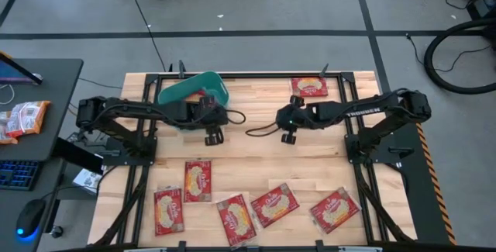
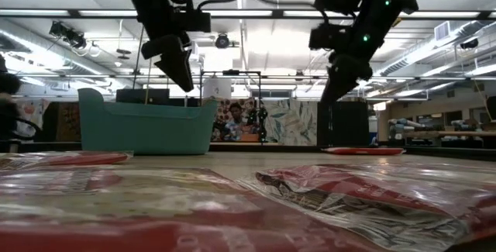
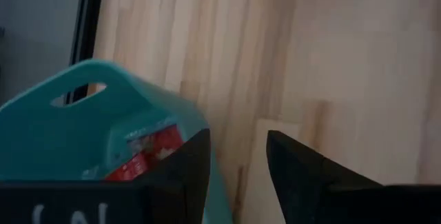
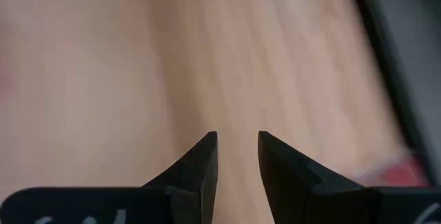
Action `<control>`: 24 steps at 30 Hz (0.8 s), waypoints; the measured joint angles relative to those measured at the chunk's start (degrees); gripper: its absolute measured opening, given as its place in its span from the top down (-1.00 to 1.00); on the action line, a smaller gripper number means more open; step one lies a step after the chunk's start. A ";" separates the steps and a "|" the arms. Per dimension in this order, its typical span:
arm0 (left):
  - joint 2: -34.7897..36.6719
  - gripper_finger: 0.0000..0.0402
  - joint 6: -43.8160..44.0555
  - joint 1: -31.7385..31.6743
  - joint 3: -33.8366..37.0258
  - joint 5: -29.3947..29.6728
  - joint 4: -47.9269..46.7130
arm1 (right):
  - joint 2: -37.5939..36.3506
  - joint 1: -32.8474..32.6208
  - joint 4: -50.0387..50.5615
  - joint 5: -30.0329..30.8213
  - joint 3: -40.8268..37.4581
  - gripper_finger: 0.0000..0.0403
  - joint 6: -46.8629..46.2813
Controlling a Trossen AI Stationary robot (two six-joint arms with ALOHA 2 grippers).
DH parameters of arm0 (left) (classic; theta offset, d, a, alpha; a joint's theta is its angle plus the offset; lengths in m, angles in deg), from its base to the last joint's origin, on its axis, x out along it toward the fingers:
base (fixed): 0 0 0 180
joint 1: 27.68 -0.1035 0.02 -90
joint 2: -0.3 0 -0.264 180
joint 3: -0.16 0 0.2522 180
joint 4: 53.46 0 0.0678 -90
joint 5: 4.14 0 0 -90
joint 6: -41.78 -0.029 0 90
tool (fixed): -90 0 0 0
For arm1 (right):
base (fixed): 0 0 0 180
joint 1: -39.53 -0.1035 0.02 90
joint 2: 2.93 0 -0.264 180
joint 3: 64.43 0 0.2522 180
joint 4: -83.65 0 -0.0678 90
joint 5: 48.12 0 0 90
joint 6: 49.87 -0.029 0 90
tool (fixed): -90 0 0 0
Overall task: Sort popcorn bags into baskets
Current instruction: Put the popcorn bag into the bin
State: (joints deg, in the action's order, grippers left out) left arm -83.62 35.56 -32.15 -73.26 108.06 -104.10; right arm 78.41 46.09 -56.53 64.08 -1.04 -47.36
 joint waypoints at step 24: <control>10.09 0.35 -3.36 3.01 13.13 -0.31 19.66 | 2.56 23.41 7.19 0.74 0.00 0.03 15.37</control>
State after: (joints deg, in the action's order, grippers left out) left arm -73.53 32.21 -29.14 -60.13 107.75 -84.44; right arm 80.97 69.50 -49.34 64.82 -1.04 -31.99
